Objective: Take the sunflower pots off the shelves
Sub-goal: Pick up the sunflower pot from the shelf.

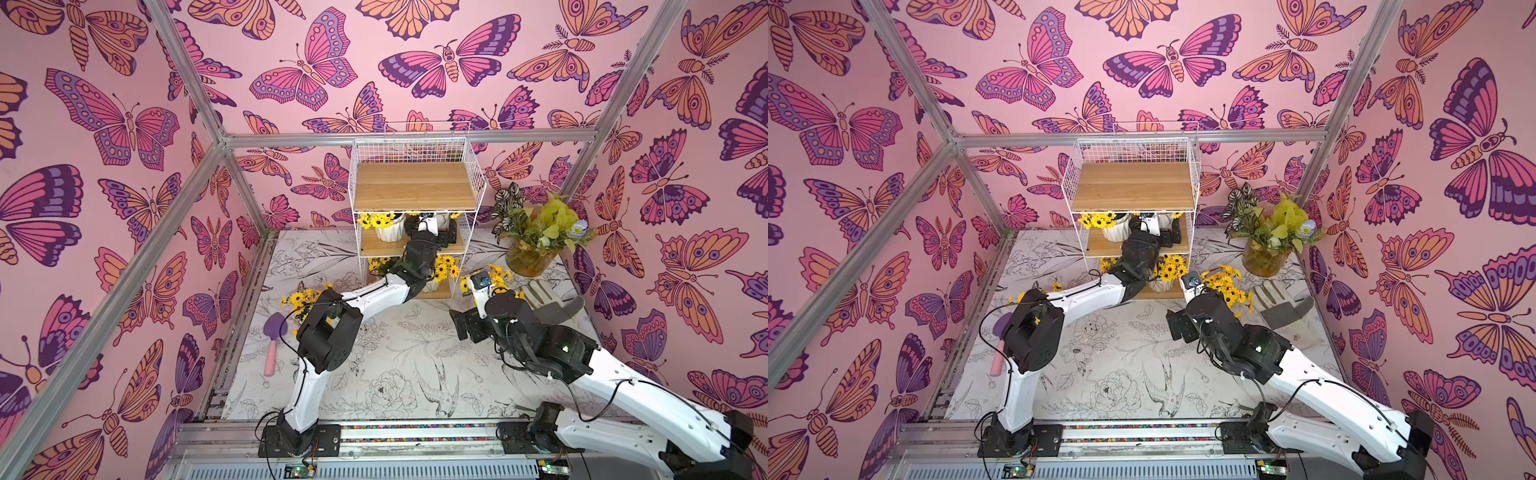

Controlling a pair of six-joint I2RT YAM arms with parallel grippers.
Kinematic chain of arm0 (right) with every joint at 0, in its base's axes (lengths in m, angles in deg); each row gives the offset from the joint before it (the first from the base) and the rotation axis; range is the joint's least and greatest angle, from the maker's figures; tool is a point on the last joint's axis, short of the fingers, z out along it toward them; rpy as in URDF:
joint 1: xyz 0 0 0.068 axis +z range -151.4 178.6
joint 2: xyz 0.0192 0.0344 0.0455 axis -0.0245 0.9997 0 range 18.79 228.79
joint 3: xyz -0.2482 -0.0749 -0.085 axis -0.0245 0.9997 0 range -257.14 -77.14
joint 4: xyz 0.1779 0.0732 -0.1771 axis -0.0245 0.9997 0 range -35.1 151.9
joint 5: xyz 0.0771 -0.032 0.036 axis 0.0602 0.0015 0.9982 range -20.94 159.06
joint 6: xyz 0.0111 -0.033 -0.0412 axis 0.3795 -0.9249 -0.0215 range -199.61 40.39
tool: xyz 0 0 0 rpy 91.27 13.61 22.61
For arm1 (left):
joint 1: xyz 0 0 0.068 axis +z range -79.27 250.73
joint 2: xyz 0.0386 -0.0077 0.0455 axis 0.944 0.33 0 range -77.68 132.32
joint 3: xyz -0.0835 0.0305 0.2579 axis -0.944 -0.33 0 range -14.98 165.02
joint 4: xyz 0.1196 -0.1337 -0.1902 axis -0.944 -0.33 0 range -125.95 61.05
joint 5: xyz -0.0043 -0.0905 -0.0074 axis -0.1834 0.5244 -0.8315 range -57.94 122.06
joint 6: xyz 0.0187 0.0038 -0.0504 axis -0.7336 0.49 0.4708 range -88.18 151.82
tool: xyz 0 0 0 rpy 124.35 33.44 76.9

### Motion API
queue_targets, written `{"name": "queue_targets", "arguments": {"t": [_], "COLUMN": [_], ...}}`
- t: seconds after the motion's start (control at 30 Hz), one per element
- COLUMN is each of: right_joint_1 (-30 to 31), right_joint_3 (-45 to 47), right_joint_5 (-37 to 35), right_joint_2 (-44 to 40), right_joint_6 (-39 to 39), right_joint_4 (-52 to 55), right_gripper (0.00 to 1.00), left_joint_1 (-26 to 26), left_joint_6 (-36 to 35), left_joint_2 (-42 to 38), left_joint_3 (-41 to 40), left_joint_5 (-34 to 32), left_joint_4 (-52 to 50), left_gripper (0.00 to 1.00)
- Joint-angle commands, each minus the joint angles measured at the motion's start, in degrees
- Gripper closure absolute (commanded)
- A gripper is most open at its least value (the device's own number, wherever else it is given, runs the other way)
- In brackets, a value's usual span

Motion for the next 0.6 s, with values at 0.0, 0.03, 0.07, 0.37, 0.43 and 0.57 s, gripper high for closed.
{"name": "queue_targets", "arguments": {"t": [0.0,0.03,0.07,0.37,0.43,0.57], "right_joint_1": [-0.5,-0.5,-0.5,-0.9,-1.0,-1.0], "right_joint_3": [0.0,0.1,0.1,-0.4,-0.3,-0.2], "right_joint_5": [-0.8,-0.7,-0.8,-0.2,0.1,0.6], "right_joint_2": [-0.8,-0.9,-0.9,0.3,0.6,1.0], "right_joint_6": [1.1,1.1,1.0,0.7,0.8,1.0], "right_joint_4": [1.1,1.0,1.0,0.5,0.3,-0.3], "right_gripper": [0.01,0.01,0.01,0.01,0.01,0.01], "left_joint_1": [1.3,1.3,1.4,1.7,1.9,2.5], "left_joint_6": [5.0,5.0,4.9,3.3,3.2,3.0], "left_joint_2": [3.3,3.7,4.1,7.0,7.5,9.3], "left_joint_3": [0.2,0.7,1.4,7.3,8.9,11.4], "left_joint_5": [-1.6,-1.5,-1.0,3.4,4.7,6.8], "left_joint_4": [-5.0,-5.1,-5.8,-13.0,-15.9,-19.4], "left_gripper": [0.00,0.00,0.00,0.00,0.00,0.00]}}
